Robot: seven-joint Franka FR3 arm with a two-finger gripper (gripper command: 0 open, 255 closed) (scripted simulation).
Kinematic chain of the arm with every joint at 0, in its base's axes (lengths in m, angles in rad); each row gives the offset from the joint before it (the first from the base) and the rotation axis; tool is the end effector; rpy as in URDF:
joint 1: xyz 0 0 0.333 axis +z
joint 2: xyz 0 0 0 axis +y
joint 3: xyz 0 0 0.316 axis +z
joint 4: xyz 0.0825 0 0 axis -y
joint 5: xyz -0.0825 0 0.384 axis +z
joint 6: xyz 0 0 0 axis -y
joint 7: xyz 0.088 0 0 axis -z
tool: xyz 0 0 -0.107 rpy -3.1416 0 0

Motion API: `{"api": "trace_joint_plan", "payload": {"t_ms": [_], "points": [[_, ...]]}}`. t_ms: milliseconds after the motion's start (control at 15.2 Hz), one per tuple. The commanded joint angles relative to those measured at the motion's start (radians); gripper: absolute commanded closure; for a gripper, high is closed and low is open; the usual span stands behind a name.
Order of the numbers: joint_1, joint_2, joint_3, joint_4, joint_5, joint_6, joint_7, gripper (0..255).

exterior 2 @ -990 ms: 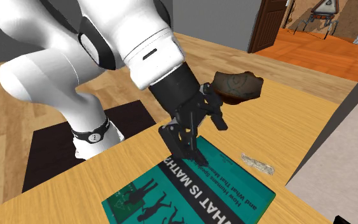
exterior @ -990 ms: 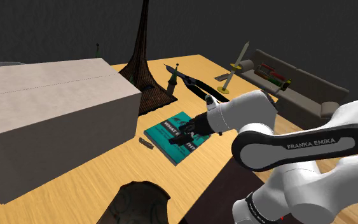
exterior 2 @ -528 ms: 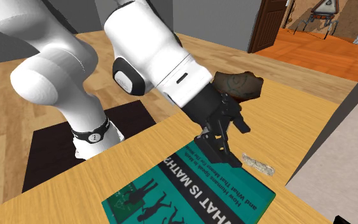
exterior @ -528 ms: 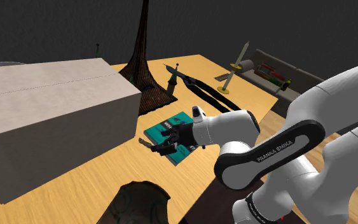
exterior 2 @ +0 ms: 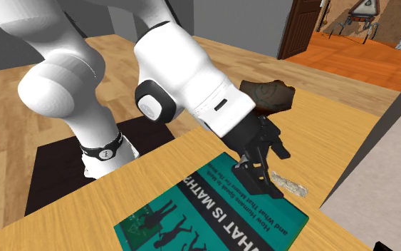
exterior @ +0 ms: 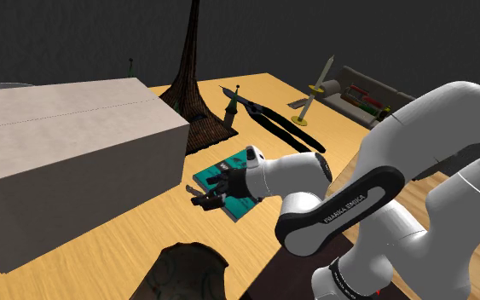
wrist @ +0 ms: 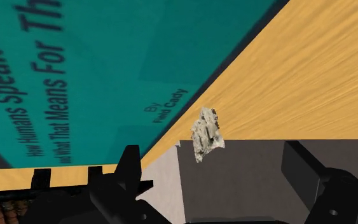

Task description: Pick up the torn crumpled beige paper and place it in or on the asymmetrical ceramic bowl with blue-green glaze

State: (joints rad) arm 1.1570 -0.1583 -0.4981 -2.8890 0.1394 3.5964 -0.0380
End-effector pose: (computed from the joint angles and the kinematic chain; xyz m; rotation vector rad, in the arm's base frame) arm 0.3240 0.2319 0.3273 -2.5278 -0.6666 -1.0803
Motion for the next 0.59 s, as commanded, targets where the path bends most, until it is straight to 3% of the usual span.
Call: {"api": "trace_joint_plan", "payload": {"t_ms": [0, 264, 330, 528], "points": [[0.003, 0.006, -0.005, 0.002, -0.008, 0.003, 0.007, 0], [0.003, 0.006, -0.005, 0.002, -0.008, 0.003, 0.007, 0], [0.003, 0.005, -0.004, 0.002, -0.007, 0.003, 0.007, 255], [0.002, 0.003, -0.002, 0.001, -0.003, 0.002, 0.003, 255]]}}
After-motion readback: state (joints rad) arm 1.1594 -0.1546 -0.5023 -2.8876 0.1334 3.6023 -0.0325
